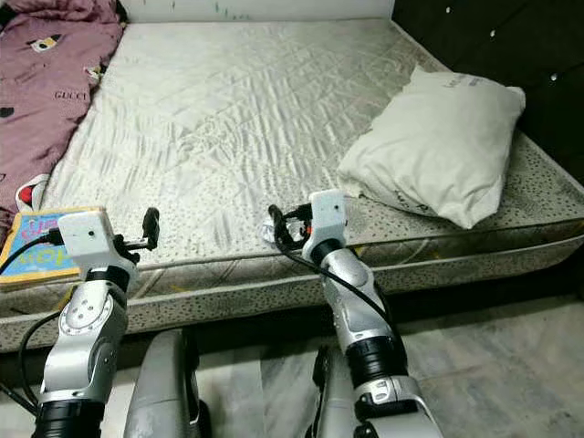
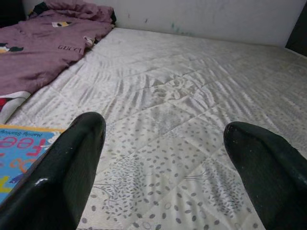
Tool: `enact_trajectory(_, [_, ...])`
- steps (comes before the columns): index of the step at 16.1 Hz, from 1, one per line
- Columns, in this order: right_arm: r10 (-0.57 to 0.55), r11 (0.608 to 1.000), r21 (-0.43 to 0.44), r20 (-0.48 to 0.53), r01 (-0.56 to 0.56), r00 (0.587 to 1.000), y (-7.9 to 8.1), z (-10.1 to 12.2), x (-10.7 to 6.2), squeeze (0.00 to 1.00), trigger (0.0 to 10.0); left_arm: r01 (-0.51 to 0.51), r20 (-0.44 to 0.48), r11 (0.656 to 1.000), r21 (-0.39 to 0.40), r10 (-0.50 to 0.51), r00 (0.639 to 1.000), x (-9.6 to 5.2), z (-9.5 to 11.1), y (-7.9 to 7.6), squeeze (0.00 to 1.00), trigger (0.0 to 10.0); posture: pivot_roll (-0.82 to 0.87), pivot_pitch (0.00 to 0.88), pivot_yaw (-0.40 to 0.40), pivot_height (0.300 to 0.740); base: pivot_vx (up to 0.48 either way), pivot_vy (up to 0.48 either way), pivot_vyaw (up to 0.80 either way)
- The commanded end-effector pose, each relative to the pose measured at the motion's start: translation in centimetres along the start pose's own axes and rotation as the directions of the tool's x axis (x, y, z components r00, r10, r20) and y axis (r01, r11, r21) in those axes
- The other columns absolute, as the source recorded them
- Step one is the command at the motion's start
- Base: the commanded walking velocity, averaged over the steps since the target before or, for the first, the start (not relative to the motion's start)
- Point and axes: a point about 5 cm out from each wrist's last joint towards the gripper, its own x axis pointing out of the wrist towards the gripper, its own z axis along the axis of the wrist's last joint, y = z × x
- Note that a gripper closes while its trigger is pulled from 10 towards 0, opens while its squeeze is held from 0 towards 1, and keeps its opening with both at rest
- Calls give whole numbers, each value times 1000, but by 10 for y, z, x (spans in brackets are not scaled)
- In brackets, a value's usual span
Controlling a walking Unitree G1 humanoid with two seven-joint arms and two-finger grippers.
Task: Clean up the room
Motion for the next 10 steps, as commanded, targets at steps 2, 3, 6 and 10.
enact_trajectory(2, [2,1000,-11,-5,-2,1000,-1,1,2,0,10000,-9,6,1000,14,9,1000,1,2,0,0,10000,-98,0,-35,541,0,0,0])
enact_trajectory(3, [13,999,-41,-12,-13,1000,0,0,2,0,10000,-14,6,1000,20,14,1000,2,2,0,0,10000,-96,0,-36,541,0,0,0])
enact_trajectory(6, [20,998,-67,-7,-20,1000,1,1,3,0,10000,-14,7,1000,24,13,1000,3,1,0,0,10000,-94,0,-37,541,0,0,531])
enact_trajectory(10, [-7,999,-43,5,8,1000,-4,2,3,0,10000,-17,8,1000,19,17,1000,4,1,-2,0,10000,-95,0,-41,541,0,0,103])
